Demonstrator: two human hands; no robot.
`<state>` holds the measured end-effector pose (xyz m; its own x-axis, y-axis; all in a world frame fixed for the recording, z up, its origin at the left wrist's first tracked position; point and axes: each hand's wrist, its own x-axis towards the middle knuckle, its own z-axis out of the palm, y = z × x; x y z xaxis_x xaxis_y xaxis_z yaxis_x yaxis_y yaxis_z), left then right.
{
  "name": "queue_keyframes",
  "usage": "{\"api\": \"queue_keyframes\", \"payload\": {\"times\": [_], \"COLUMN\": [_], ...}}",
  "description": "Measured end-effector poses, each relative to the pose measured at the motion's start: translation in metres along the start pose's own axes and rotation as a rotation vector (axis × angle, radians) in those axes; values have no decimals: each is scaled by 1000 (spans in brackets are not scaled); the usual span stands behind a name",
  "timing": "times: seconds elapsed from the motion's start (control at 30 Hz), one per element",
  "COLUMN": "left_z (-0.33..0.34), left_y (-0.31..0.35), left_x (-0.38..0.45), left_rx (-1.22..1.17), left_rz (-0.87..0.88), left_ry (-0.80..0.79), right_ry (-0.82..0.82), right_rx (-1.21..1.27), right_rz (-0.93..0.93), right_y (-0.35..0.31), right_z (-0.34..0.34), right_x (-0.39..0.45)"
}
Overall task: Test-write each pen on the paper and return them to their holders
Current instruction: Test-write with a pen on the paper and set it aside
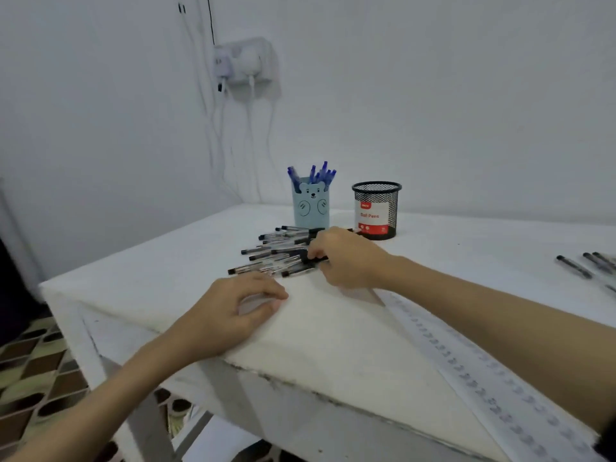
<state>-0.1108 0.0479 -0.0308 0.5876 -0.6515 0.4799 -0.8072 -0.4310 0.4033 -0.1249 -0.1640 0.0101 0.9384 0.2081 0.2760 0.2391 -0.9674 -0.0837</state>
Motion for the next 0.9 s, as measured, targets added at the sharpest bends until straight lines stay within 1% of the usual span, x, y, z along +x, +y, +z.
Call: {"api": "queue_keyframes", "payload": {"times": [0.1,0.27,0.37,0.5,0.57,0.67,0.7,0.77,0.83,0.9], "left_z": [3,4,4,3,1,0,1,5,12,24], "left_y": [-1,1,1,1,2,4,7,13,23,35], "left_x": [0,-1,-1,-1,1,5,8,17,28,44], "left_rx": [-18,-70,-79,-69,-60,-22,-9,3,1,-3], "left_rz": [-12,-55,-64,-60,-63,-46,-35,-11,26,65], "left_ry": [10,19,15,5,-5,-10,-16,-34,-45,-63], "right_ry": [121,159,145,129,113,78,77,49,-8,-36], "right_rx": [-52,-97,-96,-31,-54,-50,-5,187,505,821], "right_rz": [-1,-55,-62,-61,-68,-2,47,192,345,447], "right_y": [-2,2,2,5,13,34,42,55,69,83], "right_z": [8,15,13,5,-5,-28,-37,-55,-70,-79], "right_x": [5,11,12,11,8,-4,-12,-32,-54,-74]}}
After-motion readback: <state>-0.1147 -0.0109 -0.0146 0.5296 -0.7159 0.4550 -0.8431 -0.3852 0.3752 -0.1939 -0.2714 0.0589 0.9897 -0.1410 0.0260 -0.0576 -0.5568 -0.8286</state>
